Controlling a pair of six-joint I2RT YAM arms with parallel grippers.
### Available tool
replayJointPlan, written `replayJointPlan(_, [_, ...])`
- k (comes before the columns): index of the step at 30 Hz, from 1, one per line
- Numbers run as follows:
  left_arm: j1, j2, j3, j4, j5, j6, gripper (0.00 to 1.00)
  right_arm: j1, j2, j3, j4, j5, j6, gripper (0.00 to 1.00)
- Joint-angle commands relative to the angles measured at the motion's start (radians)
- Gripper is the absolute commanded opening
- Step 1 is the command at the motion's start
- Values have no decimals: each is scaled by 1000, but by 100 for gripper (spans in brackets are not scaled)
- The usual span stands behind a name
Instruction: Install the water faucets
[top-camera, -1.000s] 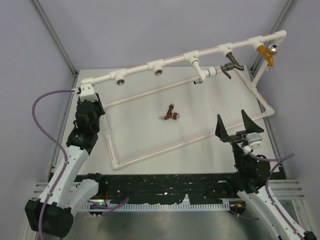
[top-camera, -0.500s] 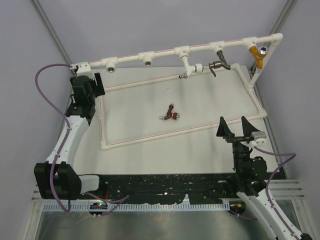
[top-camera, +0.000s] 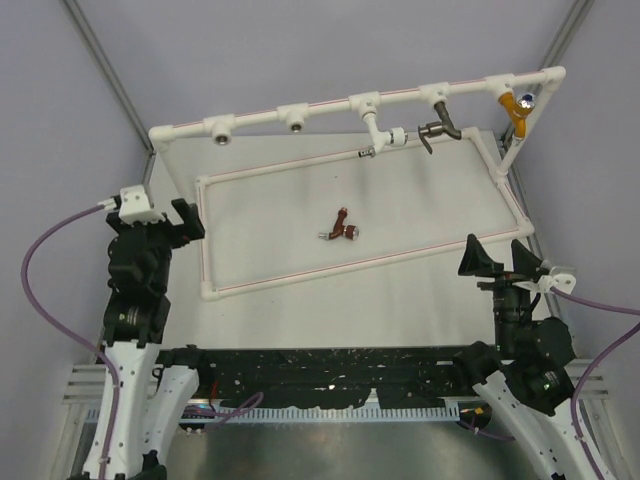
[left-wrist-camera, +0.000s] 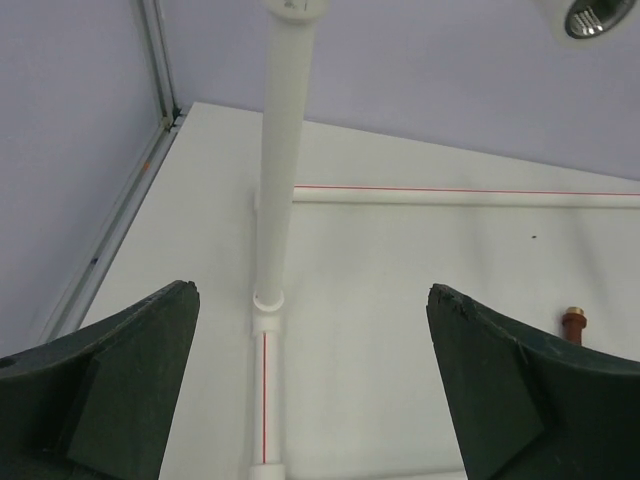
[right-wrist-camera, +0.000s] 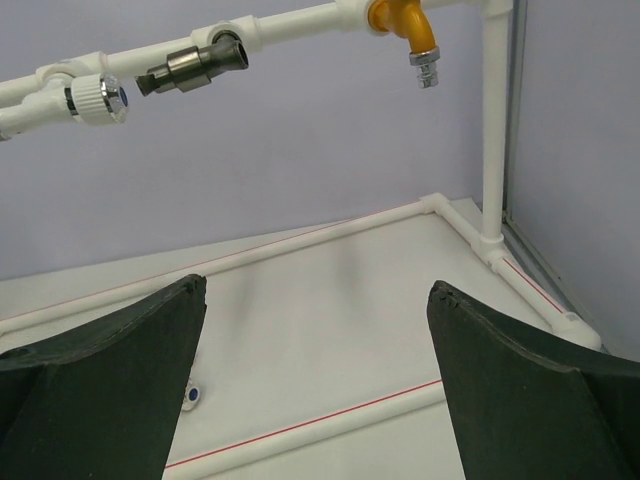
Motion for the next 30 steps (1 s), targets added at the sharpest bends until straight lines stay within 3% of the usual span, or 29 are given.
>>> replayJointPlan(1, [-1,-215,-99,-123,15,-61,100,3,-14,28,-58,69,-37,96])
replayJointPlan(6, [-2,-453,-213,-161,-22,-37,100,3,-40,30,-32,102,-83,95])
replayJointPlan(11, [-31,-589,-291,-140,-95,-3,100,3,-124,-29,0,68,-92,95])
replayJointPlan(17, [-62,-647,-324,-98,-98,42,100,3,-90,31,-30,190,-177,95])
replayJointPlan(22, [-91,-701,-337,-77,-122,94,100,4,-84,25,31,223,-347,95])
replayJointPlan(30, [-160,-690,-362,-77,-206,89,100,-2,-150,-87,86,225,-326,95])
